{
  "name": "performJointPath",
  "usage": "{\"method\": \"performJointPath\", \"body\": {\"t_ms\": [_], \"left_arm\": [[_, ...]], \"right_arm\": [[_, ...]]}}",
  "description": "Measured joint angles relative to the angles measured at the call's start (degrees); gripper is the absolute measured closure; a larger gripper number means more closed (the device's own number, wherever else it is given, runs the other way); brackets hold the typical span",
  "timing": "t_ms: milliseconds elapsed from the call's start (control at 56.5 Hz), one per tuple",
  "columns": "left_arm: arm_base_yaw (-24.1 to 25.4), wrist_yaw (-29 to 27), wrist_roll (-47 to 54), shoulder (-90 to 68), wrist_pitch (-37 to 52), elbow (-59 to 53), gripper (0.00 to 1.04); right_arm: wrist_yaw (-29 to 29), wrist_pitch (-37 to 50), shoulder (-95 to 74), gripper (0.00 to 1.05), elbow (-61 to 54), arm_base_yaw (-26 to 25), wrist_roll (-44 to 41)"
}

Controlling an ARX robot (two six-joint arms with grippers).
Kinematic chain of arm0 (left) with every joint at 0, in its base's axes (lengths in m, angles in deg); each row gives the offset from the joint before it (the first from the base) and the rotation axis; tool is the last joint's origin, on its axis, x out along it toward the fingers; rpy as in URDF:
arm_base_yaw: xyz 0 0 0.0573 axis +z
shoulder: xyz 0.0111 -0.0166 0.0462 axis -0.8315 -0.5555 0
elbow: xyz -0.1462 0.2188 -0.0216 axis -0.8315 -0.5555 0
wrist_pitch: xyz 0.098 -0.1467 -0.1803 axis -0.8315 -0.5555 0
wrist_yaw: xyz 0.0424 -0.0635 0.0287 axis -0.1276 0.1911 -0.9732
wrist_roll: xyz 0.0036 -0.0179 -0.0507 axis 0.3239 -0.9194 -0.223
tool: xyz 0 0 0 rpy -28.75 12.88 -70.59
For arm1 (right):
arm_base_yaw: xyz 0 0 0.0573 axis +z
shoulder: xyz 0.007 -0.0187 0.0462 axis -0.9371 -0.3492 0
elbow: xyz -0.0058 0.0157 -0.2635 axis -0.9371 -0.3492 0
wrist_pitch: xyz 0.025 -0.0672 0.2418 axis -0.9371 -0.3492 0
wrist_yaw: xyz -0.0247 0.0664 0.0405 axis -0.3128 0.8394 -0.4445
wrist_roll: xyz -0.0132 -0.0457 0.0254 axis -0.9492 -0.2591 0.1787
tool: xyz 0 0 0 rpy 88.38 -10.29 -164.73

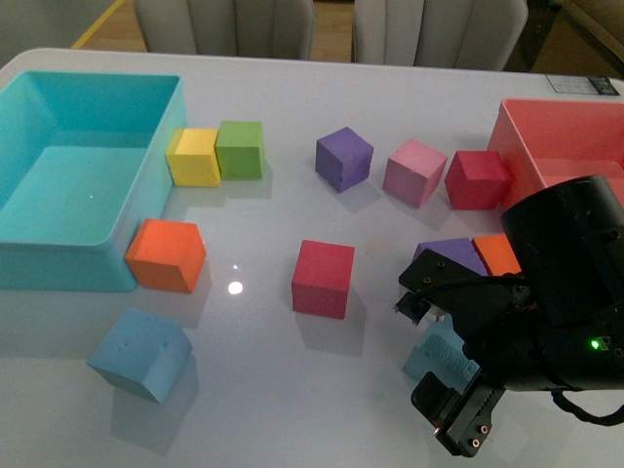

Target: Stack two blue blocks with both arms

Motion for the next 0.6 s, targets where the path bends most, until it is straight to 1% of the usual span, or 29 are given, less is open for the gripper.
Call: {"method": "performJointPath", "body": {"t_ms": [177,283,460,602], "left_arm": [[0.0,0.0,0.0,0.0,0.0,0.0,0.09],[0.0,0.0,0.0,0.0,0.0,0.0,0.09],[0.0,0.0,0.0,0.0,0.0,0.0,0.09],[0.0,0.0,0.0,0.0,0.0,0.0,0.09]], "right_arm": [[0.9,1.1,0.6,0.46,-1.8,0.1,-0.5],[2.1,1.1,2.2,0.56,-3.0,0.1,-1.3],[4.9,-0.1,8.5,0.61,-4.6,0.1,-2.2],[8.1,-3.3,17.4,0.63,-3.1,0.1,-1.3]]}}
